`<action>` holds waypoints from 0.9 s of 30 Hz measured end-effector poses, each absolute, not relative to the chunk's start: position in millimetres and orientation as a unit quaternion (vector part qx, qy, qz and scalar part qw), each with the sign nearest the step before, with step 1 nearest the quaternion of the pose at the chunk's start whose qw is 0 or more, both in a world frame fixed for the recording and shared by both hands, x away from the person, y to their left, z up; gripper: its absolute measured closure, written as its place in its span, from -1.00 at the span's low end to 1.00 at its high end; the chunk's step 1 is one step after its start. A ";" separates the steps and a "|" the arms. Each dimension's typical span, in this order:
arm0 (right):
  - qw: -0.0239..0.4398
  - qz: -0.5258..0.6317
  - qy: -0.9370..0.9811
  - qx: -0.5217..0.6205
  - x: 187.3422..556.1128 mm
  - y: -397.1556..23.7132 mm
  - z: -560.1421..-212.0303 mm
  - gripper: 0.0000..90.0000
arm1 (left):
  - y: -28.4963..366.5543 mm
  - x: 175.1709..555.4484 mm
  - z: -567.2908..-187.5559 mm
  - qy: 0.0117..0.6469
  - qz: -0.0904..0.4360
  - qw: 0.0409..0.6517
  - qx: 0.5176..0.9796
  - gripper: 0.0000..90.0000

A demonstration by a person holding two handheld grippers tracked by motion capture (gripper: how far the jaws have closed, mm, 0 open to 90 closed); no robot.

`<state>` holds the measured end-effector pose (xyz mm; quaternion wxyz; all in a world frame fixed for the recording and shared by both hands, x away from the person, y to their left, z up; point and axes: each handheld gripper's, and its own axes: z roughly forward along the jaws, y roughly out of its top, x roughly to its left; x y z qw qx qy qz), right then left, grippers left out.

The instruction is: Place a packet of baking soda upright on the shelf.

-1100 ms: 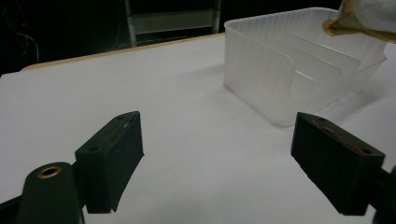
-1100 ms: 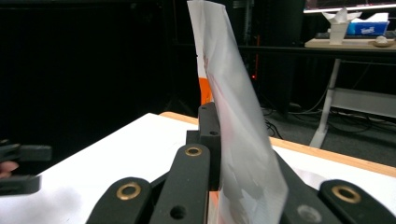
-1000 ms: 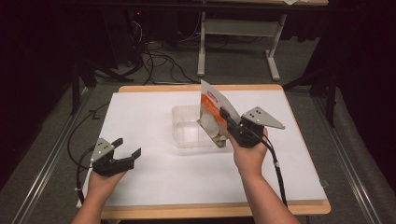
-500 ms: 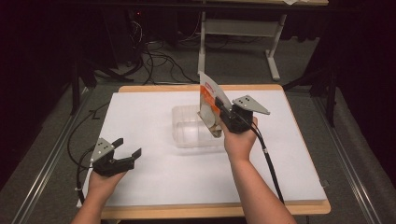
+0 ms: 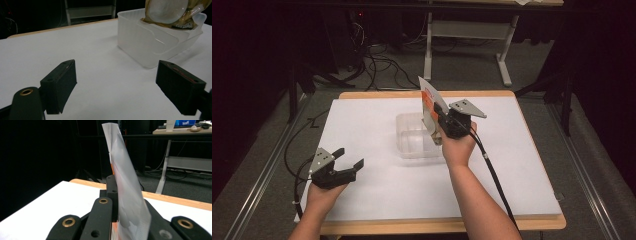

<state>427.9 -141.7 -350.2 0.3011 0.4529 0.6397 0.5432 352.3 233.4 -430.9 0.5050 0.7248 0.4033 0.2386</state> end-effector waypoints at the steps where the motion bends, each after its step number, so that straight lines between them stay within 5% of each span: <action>1: 0.302 0.542 0.641 0.452 428.8 -140.4 -351.8 1.00 | 233.2 352.3 -431.0 0.403 0.238 0.505 0.725 -0.61; 27: 0.331 0.543 0.651 0.415 442.4 -139.0 -383.2 1.00 | 230.6 352.4 -433.1 0.402 0.237 0.497 0.731 -0.61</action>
